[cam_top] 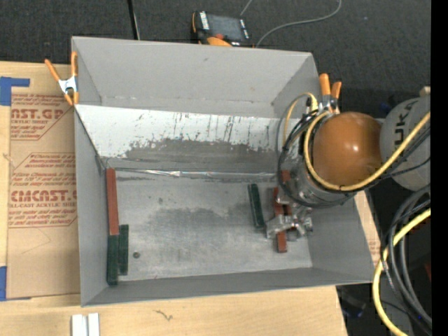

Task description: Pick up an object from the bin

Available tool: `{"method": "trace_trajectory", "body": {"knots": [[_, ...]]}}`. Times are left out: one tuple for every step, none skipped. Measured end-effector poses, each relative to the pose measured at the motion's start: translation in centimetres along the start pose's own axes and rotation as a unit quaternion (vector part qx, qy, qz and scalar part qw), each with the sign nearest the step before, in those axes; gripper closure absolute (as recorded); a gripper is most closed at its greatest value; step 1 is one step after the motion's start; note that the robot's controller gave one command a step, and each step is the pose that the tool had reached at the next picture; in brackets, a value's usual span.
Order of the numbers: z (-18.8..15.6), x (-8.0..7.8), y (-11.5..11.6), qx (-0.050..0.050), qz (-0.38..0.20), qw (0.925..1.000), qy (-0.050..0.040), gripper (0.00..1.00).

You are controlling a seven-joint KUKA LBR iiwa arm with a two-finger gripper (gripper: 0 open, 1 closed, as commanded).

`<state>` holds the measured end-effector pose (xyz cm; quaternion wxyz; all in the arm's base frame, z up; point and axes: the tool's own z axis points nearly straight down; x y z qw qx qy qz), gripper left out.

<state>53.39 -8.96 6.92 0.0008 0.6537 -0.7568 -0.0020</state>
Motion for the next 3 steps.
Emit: {"method": "trace_trajectory", "body": {"knots": [[0.00, 0.00, 0.00, 0.000, 0.000, 1.0000, 0.0000, 1.00], [0.00, 0.00, 0.00, 0.000, 0.000, 1.0000, 0.0000, 1.00], [0.00, 0.00, 0.00, 0.000, 0.000, 1.0000, 0.0000, 1.00]]}}
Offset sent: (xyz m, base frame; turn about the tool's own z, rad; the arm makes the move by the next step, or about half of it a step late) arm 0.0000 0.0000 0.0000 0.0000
